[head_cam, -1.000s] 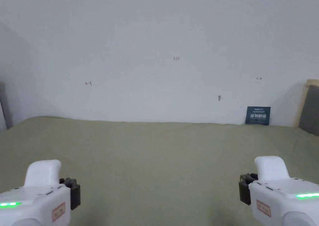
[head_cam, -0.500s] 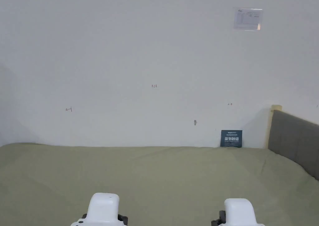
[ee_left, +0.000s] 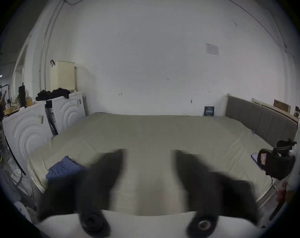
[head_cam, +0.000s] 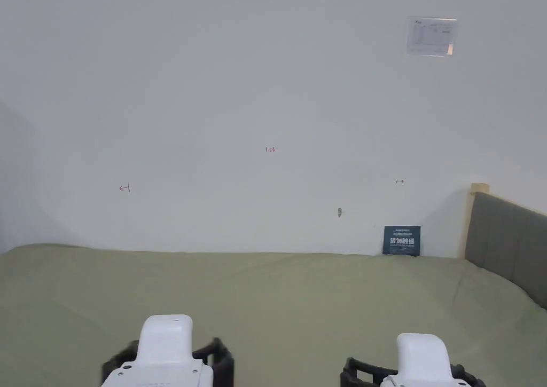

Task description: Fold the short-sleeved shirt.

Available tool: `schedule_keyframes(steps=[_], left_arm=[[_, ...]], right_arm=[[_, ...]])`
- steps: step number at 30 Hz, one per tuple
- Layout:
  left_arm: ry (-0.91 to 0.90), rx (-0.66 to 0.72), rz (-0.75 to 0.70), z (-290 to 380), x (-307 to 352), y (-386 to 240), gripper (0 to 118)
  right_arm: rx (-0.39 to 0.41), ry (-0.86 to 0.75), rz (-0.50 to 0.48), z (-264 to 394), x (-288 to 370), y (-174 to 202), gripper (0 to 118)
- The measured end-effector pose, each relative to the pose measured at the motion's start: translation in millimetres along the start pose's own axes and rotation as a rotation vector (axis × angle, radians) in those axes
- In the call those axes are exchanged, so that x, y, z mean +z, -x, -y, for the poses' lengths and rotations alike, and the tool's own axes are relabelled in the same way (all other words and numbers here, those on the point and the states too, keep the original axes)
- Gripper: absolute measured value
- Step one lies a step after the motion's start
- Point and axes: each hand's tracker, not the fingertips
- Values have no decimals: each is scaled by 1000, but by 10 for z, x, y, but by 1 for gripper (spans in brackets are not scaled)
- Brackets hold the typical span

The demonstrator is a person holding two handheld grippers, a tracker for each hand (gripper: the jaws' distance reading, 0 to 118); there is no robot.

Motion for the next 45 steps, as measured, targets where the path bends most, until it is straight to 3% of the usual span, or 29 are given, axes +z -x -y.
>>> schedule_keyframes(steps=[1,2,5,9,11,13,15,17,20,24,29,31,33,38,45], left_arm=[[39,2,2,-17,-39,22,118],[-48,29,16,-64,11,44,118],[10,25,-11,-72,3,97,118],[-5,58,15,-135,84,155,118],[-5,59,23,-178,110,164,118],[-7,51,16,-200,123,151,118],[-9,54,5,-238,147,142,118],[-55,90,11,-280,224,143,118],[-113,107,39,-348,263,124,118],[-163,93,-13,-398,248,91,118],[-120,62,-47,-422,164,59,118],[-110,42,-44,-421,131,58,118],[-104,33,-37,-416,124,66,118],[-115,16,-42,-419,106,80,118],[-91,13,-45,-362,-26,119,118]], right_arm=[[-18,12,-48,-4,-11,8,118],[-14,10,-45,-8,11,13,118],[-10,-10,-45,-121,16,-16,118],[-118,-81,-134,-232,174,-110,118],[-114,-110,-184,-294,264,-144,118],[-79,-139,-183,-381,291,-151,118],[-14,-142,-112,-427,347,-94,118],[-14,-187,-61,-473,332,-75,118],[-4,-205,-78,-488,323,-55,118],[-24,-144,-139,-469,211,-61,118],[-6,-137,-29,-420,147,-14,118],[-4,-135,-53,-431,158,-29,118],[-64,-133,-113,-454,138,-79,118],[-92,-118,-103,-466,67,-107,118],[-63,-65,-78,-381,-76,-60,118]])
